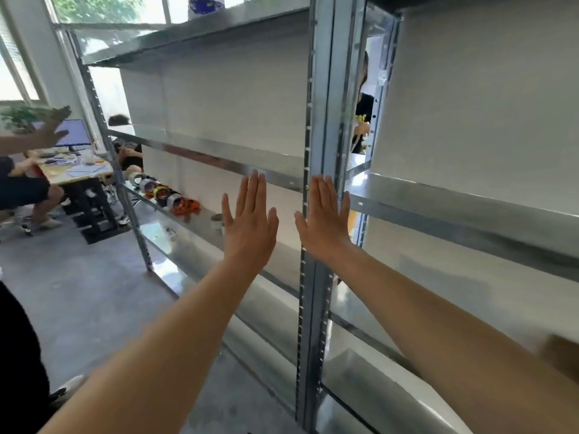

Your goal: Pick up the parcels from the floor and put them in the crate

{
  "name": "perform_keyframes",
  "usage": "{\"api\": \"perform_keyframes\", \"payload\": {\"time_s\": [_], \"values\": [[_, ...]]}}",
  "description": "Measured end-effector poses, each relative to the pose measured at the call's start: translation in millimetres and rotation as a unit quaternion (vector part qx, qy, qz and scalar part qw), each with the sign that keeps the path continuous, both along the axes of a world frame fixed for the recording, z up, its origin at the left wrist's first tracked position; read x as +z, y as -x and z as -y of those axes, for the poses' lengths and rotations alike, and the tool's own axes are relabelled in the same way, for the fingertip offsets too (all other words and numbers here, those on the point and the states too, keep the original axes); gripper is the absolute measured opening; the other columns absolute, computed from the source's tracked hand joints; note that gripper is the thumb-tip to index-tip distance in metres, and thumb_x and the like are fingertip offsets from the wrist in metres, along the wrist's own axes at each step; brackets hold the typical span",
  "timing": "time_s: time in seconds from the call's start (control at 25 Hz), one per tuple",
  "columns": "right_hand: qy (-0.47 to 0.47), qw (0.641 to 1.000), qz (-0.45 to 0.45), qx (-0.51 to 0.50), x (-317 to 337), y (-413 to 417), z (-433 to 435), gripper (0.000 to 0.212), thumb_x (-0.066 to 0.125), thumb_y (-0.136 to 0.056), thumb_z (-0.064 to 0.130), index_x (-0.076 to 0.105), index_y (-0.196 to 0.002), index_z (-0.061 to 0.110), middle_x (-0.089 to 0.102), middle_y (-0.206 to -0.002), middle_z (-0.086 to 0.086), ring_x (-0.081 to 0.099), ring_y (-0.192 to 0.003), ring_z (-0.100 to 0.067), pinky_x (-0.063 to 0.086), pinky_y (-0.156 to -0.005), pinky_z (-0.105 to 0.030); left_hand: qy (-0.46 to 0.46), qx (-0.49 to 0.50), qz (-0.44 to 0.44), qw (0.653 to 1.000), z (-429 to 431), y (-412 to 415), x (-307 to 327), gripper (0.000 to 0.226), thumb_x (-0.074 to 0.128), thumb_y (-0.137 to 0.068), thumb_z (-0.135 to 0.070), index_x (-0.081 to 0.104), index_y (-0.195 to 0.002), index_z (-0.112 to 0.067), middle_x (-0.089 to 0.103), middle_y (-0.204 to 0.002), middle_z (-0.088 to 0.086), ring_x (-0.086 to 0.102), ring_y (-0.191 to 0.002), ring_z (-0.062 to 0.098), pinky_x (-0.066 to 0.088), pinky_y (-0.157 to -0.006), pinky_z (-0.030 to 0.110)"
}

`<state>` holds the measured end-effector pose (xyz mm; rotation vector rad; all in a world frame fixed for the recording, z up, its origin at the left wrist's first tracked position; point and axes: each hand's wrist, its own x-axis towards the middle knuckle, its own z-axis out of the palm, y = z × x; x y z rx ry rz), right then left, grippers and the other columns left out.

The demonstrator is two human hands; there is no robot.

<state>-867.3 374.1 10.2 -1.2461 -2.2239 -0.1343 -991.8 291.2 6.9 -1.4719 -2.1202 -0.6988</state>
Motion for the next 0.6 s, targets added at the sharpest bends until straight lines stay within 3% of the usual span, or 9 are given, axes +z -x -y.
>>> {"api": "perform_keyframes", "payload": {"time_s": [0.12, 0.28, 0.6], "values": [[0.026, 0.999, -0.001, -0.048, -7, -42, 8, 0.074, 0.029, -0.103, 0.043, -0.014, -0.155, 0.013, -0.017, -0.164, -0.004, -0.019, -0.150, -0.019, -0.016, -0.117, -0.050, 0.023, -0.065, -0.032, 0.997, -10, -31, -14, 0.062, 0.012, -0.103, -0.040, -0.017, -0.153, -0.018, -0.024, -0.160, -0.003, -0.025, -0.146, 0.011, -0.017, -0.117, 0.044], [0.005, 0.996, -0.006, -0.093, -8, -108, 29, 0.071, 0.032, -0.103, 0.037, -0.008, -0.156, 0.011, -0.010, -0.165, -0.002, -0.016, -0.151, -0.015, -0.013, -0.118, -0.049, 0.044, -0.132, -0.038, 0.989, -9, -82, -29, 0.063, 0.013, -0.102, -0.039, -0.018, -0.153, -0.017, -0.023, -0.161, -0.001, -0.022, -0.147, 0.014, -0.014, -0.118, 0.046], [-0.025, 0.976, -0.029, -0.213, 9, -262, 76, 0.072, 0.034, -0.102, 0.031, -0.007, -0.157, 0.008, -0.010, -0.166, -0.002, -0.016, -0.151, -0.014, -0.013, -0.119, -0.049, -0.028, -0.283, -0.052, 0.957, 2, -241, 8, 0.064, 0.024, -0.103, -0.034, -0.005, -0.156, -0.013, -0.008, -0.164, -0.001, -0.009, -0.150, 0.013, -0.004, -0.121, 0.048]]}}
